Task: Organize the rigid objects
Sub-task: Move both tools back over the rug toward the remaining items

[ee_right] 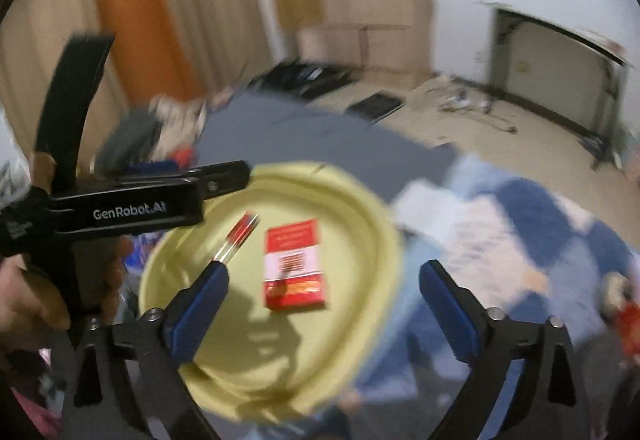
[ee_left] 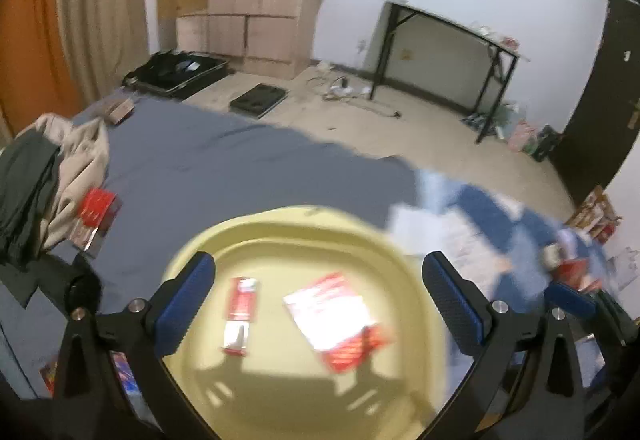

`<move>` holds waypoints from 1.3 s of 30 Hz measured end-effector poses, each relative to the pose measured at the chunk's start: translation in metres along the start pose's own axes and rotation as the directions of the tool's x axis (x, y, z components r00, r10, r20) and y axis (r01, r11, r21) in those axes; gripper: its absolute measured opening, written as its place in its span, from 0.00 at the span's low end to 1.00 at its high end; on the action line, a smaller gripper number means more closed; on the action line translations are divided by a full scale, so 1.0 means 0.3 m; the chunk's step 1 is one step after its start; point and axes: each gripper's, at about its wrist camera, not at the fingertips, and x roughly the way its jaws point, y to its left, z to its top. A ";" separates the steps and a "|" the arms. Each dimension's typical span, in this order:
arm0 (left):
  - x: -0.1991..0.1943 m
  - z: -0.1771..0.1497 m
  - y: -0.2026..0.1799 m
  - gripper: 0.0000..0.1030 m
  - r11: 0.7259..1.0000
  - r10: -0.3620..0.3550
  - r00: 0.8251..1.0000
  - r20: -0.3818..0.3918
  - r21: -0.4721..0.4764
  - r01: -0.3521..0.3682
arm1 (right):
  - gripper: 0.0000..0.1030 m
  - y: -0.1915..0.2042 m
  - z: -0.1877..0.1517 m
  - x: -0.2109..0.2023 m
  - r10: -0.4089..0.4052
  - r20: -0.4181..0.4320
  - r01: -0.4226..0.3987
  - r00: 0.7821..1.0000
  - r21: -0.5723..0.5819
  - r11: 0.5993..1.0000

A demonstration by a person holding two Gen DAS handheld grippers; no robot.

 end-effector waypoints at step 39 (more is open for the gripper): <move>-0.175 -0.451 -0.810 1.00 0.966 -0.167 0.984 -0.069 0.186 0.177 | 1.00 -0.729 -0.602 -0.650 -0.391 0.023 0.377 0.920 0.220 0.900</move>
